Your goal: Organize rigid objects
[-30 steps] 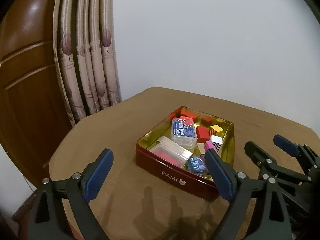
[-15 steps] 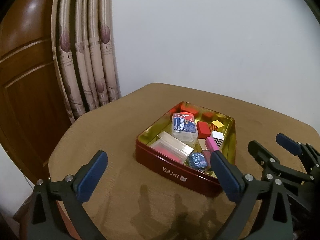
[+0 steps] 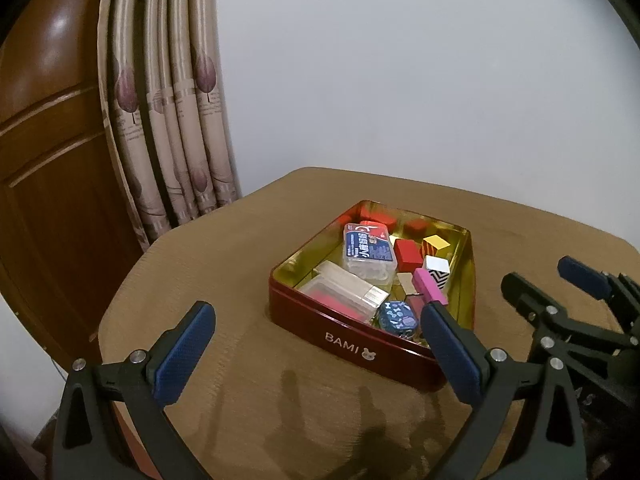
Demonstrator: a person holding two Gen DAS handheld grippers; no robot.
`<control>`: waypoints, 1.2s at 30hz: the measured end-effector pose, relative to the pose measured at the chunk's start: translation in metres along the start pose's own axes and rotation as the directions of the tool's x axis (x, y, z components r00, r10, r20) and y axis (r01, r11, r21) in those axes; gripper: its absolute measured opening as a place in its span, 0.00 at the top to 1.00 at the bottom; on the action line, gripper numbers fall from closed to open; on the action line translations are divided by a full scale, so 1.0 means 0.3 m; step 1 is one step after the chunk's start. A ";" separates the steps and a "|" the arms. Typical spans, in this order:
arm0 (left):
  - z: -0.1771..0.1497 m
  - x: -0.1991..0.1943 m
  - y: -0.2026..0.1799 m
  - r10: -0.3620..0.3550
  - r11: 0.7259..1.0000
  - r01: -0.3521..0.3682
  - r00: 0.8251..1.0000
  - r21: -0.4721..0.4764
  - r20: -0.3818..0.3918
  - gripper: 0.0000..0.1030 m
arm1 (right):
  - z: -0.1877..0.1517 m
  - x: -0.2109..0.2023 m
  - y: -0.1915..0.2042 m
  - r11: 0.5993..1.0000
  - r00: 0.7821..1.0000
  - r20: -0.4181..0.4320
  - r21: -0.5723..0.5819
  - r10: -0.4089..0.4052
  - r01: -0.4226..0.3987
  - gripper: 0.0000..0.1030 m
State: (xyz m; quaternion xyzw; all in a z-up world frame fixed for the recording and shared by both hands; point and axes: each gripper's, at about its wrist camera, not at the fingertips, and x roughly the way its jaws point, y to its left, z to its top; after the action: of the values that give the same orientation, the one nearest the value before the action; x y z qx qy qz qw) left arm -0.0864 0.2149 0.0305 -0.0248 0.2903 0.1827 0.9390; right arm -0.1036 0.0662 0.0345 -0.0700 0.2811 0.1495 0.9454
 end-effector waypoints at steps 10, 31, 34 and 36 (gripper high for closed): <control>-0.003 0.012 -0.001 0.009 1.000 -0.009 1.000 0.002 -0.010 0.01 | -0.002 0.002 0.008 1.000 1.000 0.004 -0.011 -0.004 0.004 0.25; -0.015 0.017 -0.019 0.034 0.999 -0.034 0.999 0.024 -0.009 0.01 | -0.008 0.004 0.008 1.000 1.000 -0.001 -0.017 -0.007 0.007 0.25; -0.016 0.018 -0.021 0.029 0.999 -0.029 1.000 0.027 -0.012 0.01 | -0.007 0.005 0.005 1.000 1.000 -0.003 -0.019 -0.009 0.009 0.25; -0.016 0.015 -0.024 0.027 0.999 -0.026 1.000 0.031 -0.007 0.01 | -0.005 0.003 0.002 1.000 1.000 -0.001 -0.017 -0.012 0.012 0.25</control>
State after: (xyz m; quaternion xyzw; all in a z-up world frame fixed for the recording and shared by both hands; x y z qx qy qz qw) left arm -0.0830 0.2090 0.0234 -0.0070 0.2969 0.1905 0.9357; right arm -0.1038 0.0668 0.0326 -0.0801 0.2799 0.1462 0.9455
